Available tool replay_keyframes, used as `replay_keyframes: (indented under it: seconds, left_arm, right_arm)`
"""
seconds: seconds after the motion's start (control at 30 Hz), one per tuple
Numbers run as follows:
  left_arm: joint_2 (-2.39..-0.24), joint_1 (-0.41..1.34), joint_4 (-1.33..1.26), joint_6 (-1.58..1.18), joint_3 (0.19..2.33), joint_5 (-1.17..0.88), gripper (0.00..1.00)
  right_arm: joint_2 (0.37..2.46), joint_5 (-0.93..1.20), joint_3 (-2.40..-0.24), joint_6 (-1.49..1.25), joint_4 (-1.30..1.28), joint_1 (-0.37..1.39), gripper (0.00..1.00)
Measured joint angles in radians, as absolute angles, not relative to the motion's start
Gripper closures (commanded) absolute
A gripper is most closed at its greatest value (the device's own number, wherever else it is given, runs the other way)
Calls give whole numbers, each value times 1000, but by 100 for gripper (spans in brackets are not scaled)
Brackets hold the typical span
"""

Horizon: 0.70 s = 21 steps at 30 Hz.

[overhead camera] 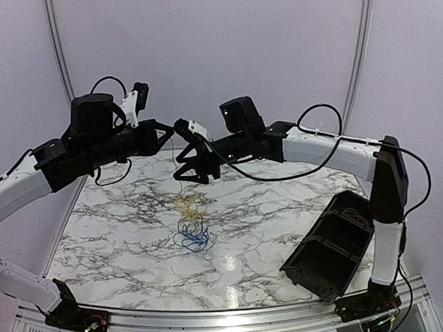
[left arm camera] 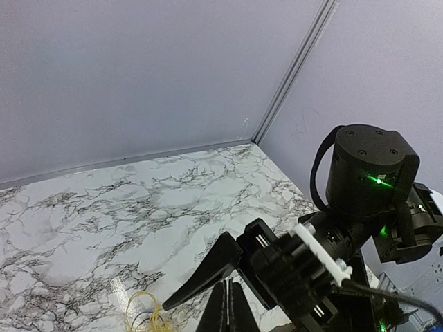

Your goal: Untangle the cables

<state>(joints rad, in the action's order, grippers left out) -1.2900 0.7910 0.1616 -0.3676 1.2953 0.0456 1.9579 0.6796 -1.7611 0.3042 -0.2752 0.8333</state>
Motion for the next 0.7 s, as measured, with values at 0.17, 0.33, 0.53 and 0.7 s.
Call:
replay_keyframes:
  seconds: [0.17, 0.33, 0.53, 0.7]
  left_arm:
    - [-1290, 791, 160, -378, 1295, 45, 98]
    - [-1267, 791, 143, -369, 1268, 67, 28]
    - [-1148, 791, 102, -339, 1036, 145, 26]
    - [-1116, 791, 67, -329, 780, 167, 26]
  right_arm:
    - [1990, 715, -1818, 257, -231, 833, 100]
    - [2000, 716, -1838, 219, -221, 833, 100]
    - [1985, 712, -1805, 208, -218, 826, 100]
    - [1955, 729, -1765, 208, -227, 826, 100]
